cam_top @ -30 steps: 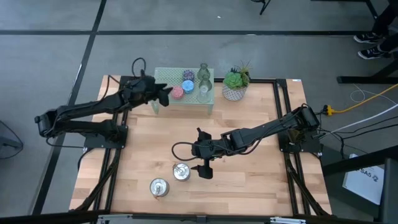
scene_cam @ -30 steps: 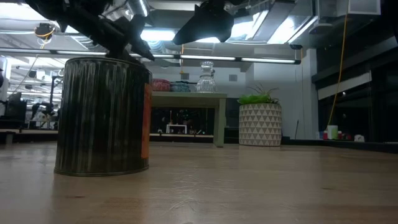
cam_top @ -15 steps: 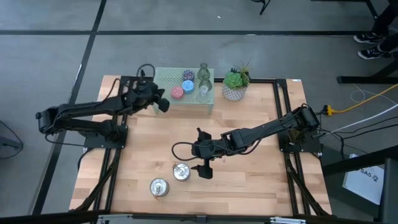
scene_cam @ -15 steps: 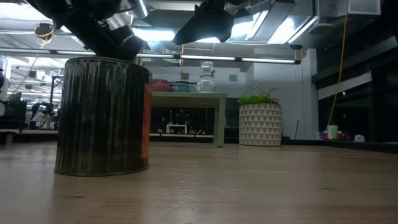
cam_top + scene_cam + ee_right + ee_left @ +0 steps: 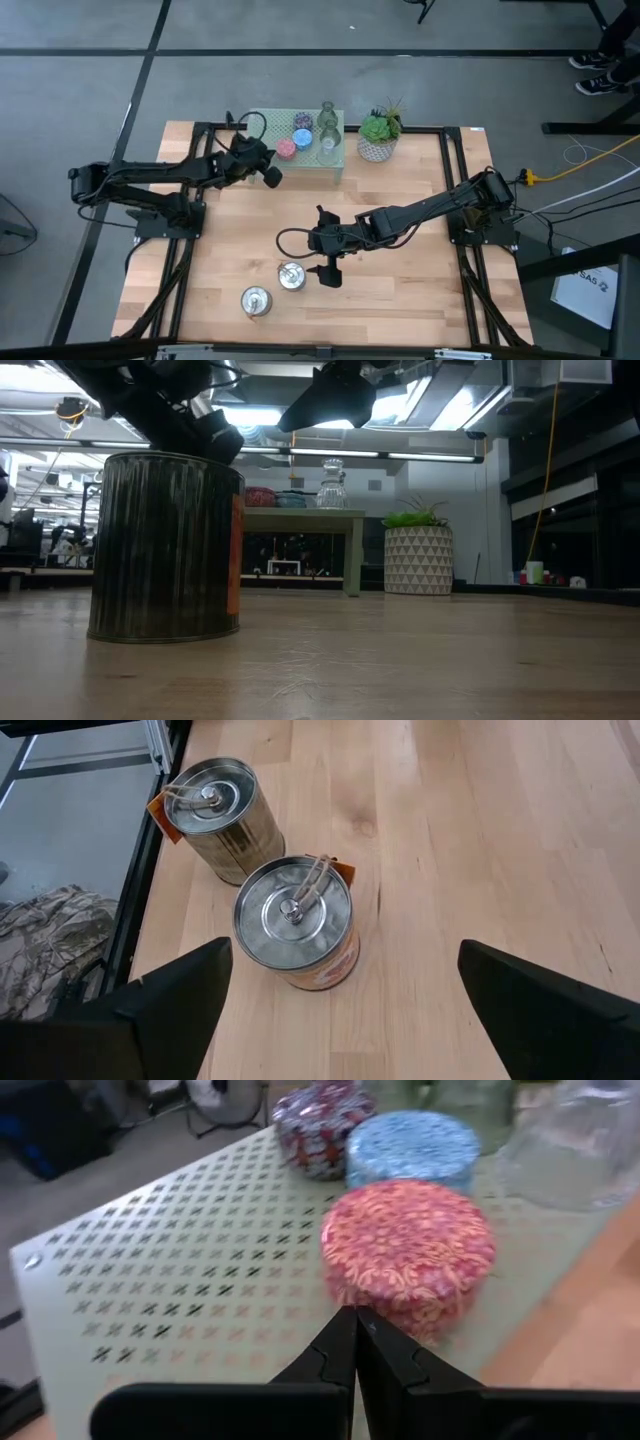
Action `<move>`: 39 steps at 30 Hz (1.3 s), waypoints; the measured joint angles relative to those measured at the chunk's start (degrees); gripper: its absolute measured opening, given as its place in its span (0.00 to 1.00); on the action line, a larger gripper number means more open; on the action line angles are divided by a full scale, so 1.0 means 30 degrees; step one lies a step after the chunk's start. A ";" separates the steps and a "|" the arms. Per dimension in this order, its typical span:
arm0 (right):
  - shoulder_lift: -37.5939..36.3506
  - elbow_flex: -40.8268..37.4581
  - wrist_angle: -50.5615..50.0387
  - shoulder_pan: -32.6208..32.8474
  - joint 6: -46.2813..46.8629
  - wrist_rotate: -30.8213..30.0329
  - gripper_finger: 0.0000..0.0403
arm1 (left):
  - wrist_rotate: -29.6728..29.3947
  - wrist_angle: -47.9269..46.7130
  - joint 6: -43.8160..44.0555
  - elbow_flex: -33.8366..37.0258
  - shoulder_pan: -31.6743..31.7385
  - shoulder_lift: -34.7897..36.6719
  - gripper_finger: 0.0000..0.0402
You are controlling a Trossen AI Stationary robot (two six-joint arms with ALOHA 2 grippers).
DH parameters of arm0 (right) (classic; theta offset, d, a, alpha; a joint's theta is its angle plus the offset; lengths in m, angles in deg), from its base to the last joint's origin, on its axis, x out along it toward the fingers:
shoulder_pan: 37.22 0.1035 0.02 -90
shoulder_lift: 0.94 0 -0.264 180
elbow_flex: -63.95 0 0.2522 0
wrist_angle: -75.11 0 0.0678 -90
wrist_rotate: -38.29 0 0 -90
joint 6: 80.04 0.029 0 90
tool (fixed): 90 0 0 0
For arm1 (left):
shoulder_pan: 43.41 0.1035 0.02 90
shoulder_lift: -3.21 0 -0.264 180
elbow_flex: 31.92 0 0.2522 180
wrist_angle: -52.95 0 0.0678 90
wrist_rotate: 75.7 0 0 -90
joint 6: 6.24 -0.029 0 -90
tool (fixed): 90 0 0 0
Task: Pick & Place candle stick holders
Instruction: Adjust the red and yellow candle on the shelf
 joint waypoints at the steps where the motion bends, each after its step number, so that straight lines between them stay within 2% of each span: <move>1: 0.0000 0.0000 -0.0007 0.0000 -0.0002 0.0005 0.97 | 0.0014 0.0210 -0.0221 0.0000 -0.0154 -0.0025 0.01; 12: 0.0000 0.0000 0.0062 0.0000 -0.0002 0.0007 0.97 | 0.1477 0.1169 -0.1610 0.0000 -0.1007 -0.0050 0.00; 21: 0.0000 0.0000 0.0221 0.0000 -0.0043 0.0015 0.97 | 0.2911 0.1948 -0.2466 0.0000 -0.1285 -0.1129 0.01; 26: 0.0000 0.0000 -0.0140 -0.0003 -0.0678 0.0033 0.97 | 0.3096 0.1976 -0.3927 0.0000 -0.2365 0.0072 0.00; 29: 0.0000 0.0000 -0.0146 0.0000 -0.1482 0.0058 0.97 | 0.2267 0.1850 -0.4639 0.0000 -0.3005 0.0962 0.01; 32: 0.0000 0.0000 -0.0190 0.0000 -0.2198 -0.0151 0.97 | -0.0505 0.1486 -0.4989 0.0000 -0.3257 0.1419 0.01; 34: 0.0000 0.0000 -0.0219 0.0025 -0.2534 -0.1004 0.97 | -0.2116 0.1007 -0.5011 0.0000 -0.3089 0.1406 0.00; 37: 0.0000 0.0000 -0.0252 0.0036 -0.2371 -0.3045 0.97 | -0.2503 0.0431 -0.5042 0.0000 -0.2592 0.0940 0.01; 39: 0.0000 0.0000 -0.0361 0.0018 -0.2159 -0.3435 0.94 | -0.2503 0.0242 -0.5121 0.0000 -0.2308 0.0591 0.01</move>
